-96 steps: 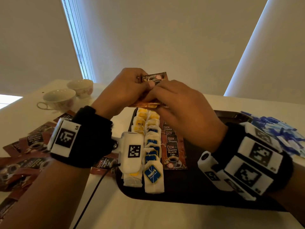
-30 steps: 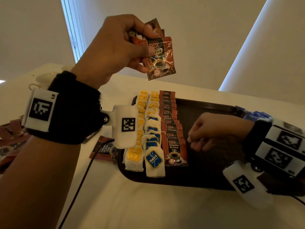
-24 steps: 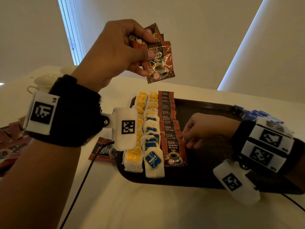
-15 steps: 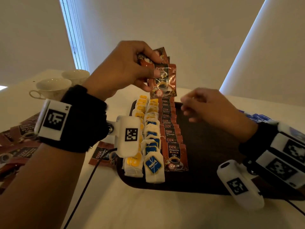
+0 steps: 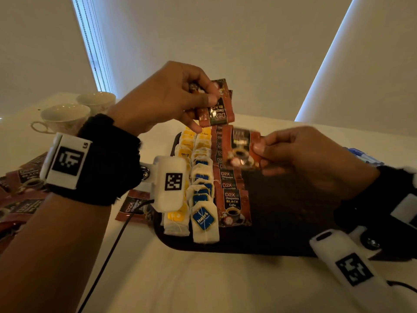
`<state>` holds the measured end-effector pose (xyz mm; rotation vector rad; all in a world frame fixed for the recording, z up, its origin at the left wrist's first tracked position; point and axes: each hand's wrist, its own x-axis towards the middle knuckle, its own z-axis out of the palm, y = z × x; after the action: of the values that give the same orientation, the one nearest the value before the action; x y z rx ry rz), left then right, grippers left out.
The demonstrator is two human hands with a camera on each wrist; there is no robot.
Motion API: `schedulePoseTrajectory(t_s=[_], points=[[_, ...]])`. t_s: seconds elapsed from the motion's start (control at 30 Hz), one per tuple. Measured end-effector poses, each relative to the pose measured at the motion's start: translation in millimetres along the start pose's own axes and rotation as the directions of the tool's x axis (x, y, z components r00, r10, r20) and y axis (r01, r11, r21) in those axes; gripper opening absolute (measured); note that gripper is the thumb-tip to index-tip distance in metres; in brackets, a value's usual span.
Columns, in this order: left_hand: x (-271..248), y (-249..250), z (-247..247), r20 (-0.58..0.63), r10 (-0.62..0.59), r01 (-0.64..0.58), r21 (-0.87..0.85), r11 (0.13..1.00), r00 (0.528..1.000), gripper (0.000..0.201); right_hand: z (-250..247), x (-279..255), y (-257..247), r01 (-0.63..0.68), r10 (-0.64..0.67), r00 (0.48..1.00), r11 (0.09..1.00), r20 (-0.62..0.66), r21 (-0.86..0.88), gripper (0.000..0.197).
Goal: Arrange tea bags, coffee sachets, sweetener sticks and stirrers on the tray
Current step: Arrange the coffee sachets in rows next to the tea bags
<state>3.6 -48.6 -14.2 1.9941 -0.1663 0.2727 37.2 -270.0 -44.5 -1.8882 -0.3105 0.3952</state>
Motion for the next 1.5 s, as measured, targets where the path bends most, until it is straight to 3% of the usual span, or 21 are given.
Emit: schedulePoseTrajectory(t_s=[0.1, 0.17, 0.3, 0.5, 0.67, 0.83, 1.27, 1.37, 1.43, 1.5], points=[[1, -1, -8, -0.061, -0.002, 0.002, 0.006, 1.0, 0.998, 0.008, -8, -10, 15, -0.197, 0.222, 0.964, 0.966, 0.144, -0.171, 0.008], [1, -1, -11, -0.084, 0.001, -0.002, -0.011, 1.0, 0.996, 0.009, -8, -16, 25, -0.26, 0.312, 0.928, 0.933, 0.203, -0.248, 0.006], [1, -2, -12, -0.102, 0.003, -0.005, -0.02, 1.0, 0.995, 0.009, -1, -19, 36, -0.292, 0.426, 0.861, 0.862, 0.278, -0.415, 0.007], [1, -2, -12, -0.095, 0.016, -0.017, -0.01, 1.0, 0.995, 0.008, 11, -11, 32, -0.264, 0.454, 0.841, 0.819, 0.294, -0.51, 0.013], [1, -3, -12, -0.083, 0.024, -0.024, -0.009, 1.0, 0.996, 0.008, 20, -7, 34, -0.182, 0.41, 0.875, 0.771, 0.257, -0.611, 0.017], [2, -3, -10, -0.077, 0.026, -0.025, 0.012, 1.0, 0.997, 0.011, 20, -2, 29, -0.197, 0.43, 0.874, 0.74, 0.227, -0.643, 0.025], [2, -3, -9, -0.045, -0.012, 0.014, 0.036, 0.999, 0.999, 0.01, 16, 0, 25, -0.127, 0.422, 0.845, 0.754, 0.328, -0.644, 0.023], [1, -3, -9, 0.022, -0.052, 0.052, 0.016, 0.999, 0.998, 0.014, 8, -2, 6, -0.055, 0.287, 0.917, 0.777, 0.276, -0.627, 0.024], [0, -1, -7, 0.053, -0.059, 0.059, -0.009, 0.998, 0.997, 0.015, 1, -3, -11, -0.005, 0.106, 0.976, 0.885, 0.19, -0.465, 0.023], [-2, 2, -3, 0.075, -0.056, 0.059, -0.041, 0.997, 0.996, 0.016, -2, -2, -24, 0.071, -0.048, 0.994, 0.971, 0.102, -0.23, 0.023]])
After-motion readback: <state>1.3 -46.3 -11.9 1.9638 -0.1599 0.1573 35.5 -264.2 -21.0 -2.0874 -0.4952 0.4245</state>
